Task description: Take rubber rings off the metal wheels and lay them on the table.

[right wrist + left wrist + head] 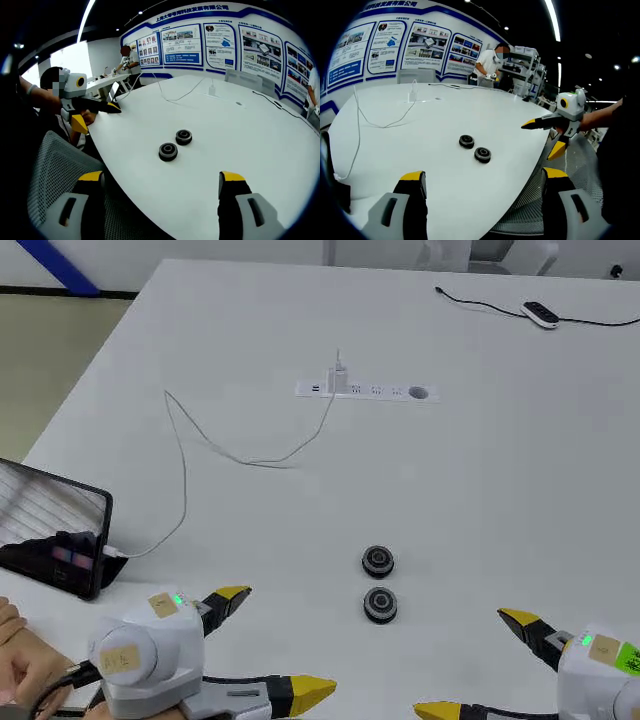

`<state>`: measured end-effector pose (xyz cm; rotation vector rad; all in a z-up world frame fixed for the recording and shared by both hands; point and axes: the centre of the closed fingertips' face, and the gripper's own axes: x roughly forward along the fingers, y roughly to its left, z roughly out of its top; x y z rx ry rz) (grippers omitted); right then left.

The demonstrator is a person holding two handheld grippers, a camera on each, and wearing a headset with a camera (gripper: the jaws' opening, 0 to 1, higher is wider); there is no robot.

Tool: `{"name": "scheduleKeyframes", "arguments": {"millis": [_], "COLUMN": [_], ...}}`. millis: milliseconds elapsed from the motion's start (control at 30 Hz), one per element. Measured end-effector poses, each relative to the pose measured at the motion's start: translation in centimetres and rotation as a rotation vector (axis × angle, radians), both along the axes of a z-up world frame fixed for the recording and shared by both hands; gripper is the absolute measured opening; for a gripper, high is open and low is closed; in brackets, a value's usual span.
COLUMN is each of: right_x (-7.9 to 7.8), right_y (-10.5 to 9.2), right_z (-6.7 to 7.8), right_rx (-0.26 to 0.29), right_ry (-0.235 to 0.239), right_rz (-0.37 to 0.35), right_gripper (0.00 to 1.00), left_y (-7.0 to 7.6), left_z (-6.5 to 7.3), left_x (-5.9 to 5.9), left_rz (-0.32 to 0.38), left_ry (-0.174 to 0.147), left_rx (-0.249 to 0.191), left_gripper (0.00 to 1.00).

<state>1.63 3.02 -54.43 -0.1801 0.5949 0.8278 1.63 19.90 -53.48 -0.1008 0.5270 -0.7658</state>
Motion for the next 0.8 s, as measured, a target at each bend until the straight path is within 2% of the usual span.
{"name": "scheduleKeyframes", "arguments": {"millis": [367,800], "right_x": [0.3,0.7], "right_y": [0.6,1.8], "right_z": [-0.5,-1.2], "right_rx": [-0.003,0.000], "right_ry": [0.004,0.019], "right_rz": [0.021,0.043], "right_gripper": [0.88,0.76], "left_y": [-0.7,-1.3], "left_z": [-0.1,-0.6], "left_x": [0.6,0.9], "left_rz": [-0.012,-0.034], "left_ry": [0.002,0.021], "left_rx": [0.015,0.033], "left_gripper": [0.90,0.82]}}
